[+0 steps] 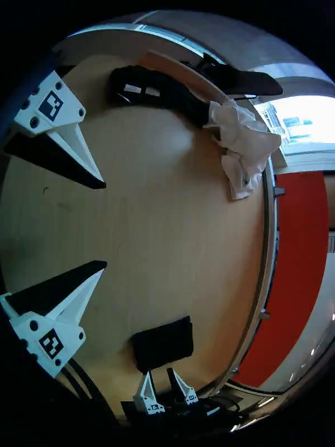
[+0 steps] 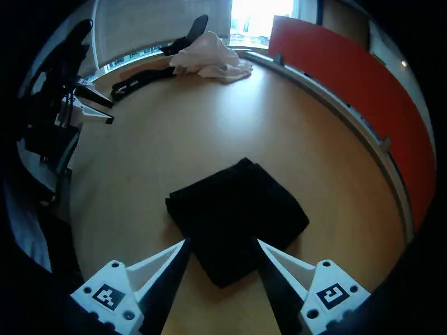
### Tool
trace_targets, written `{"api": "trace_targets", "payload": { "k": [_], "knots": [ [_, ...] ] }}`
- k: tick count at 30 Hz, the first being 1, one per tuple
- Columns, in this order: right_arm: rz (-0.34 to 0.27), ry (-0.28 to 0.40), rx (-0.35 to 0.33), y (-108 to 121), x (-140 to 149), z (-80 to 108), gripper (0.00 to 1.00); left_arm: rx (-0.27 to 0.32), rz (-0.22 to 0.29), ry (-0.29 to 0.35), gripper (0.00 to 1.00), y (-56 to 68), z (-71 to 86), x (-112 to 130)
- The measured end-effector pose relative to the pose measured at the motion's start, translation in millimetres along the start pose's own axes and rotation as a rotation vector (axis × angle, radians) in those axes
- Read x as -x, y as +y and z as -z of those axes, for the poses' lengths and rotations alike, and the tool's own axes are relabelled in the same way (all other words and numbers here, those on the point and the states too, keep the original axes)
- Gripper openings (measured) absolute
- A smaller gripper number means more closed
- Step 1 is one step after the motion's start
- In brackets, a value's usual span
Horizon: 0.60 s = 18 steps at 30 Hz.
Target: Fold towel
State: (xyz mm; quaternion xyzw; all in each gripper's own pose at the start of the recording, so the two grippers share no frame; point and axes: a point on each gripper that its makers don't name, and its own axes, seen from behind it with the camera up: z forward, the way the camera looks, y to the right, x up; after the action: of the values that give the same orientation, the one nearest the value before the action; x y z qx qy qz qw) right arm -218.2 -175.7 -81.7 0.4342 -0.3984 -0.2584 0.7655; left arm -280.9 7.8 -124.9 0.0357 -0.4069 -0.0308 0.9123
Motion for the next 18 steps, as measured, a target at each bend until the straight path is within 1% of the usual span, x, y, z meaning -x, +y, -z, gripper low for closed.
{"api": "trace_targets", "payload": {
  "k": [6, 12, 18],
  "knots": [
    [-0.023, -0.025, 0.01, 0.9, 19.6, 0.0, 0.8, 0.0, -0.004, -0.003, 0.95, 0.7, 0.3, 0.7],
    [-0.046, -0.04, 0.014, 2.3, 32.5, 1.5, 0.8, 0.003, -0.006, -0.002, 0.95, 1.9, -0.8, -1.4],
    [-0.051, -0.062, 0.018, 1.2, 44.3, 1.0, 0.78, 0.002, -0.009, -0.002, 0.95, 2.4, -1.3, -1.1]
  ]
}}
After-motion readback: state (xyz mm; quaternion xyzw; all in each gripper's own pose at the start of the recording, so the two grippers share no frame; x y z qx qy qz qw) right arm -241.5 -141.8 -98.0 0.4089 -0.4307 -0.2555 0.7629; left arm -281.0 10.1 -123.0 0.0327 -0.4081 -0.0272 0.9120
